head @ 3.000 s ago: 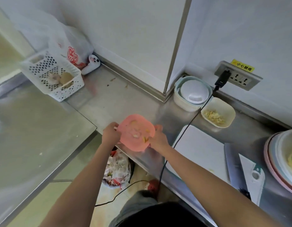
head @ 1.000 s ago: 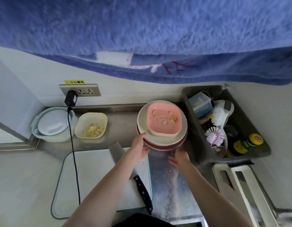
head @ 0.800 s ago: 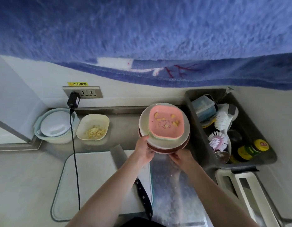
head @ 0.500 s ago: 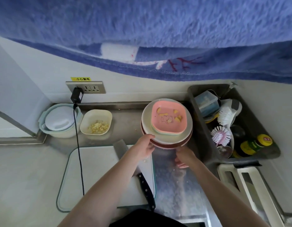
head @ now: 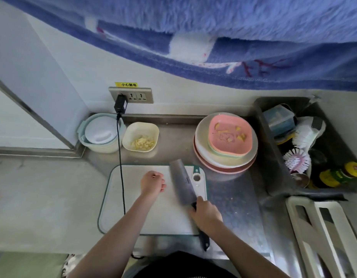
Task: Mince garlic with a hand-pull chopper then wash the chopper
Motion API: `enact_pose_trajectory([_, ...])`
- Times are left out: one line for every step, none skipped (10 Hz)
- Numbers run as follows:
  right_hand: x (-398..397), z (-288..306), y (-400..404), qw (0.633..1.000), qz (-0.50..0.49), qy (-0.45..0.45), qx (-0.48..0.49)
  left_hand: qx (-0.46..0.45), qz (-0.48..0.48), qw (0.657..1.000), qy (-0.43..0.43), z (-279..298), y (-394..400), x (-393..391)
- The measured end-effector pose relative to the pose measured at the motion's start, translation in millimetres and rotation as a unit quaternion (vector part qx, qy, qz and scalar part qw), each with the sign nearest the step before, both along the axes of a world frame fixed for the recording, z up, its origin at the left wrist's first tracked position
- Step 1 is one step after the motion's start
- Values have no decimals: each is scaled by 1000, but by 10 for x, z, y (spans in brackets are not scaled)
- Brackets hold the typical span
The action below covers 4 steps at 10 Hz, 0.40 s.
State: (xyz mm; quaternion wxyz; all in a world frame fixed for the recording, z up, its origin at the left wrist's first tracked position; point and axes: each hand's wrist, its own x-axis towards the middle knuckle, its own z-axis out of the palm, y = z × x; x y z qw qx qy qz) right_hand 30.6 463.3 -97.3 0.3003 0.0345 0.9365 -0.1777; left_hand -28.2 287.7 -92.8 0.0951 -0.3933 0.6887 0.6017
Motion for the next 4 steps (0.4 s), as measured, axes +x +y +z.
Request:
enact_pose_trajectory([137,-76,79,998,-57,-3,1,-31,-41,999,-7,-59,-94,154])
enact_pose_trajectory([153,-59,76,998,-63,-22,12,-69,-108,991,-28,-144,-218,287])
enact_pose_trajectory([65,127,7,994,-17,-17,110,-79,-144,986,-26,-83,-277,289])
enact_pose_trajectory([-75,380,81,990,-124,64,11,-119,-147,975,115,189,-354,119])
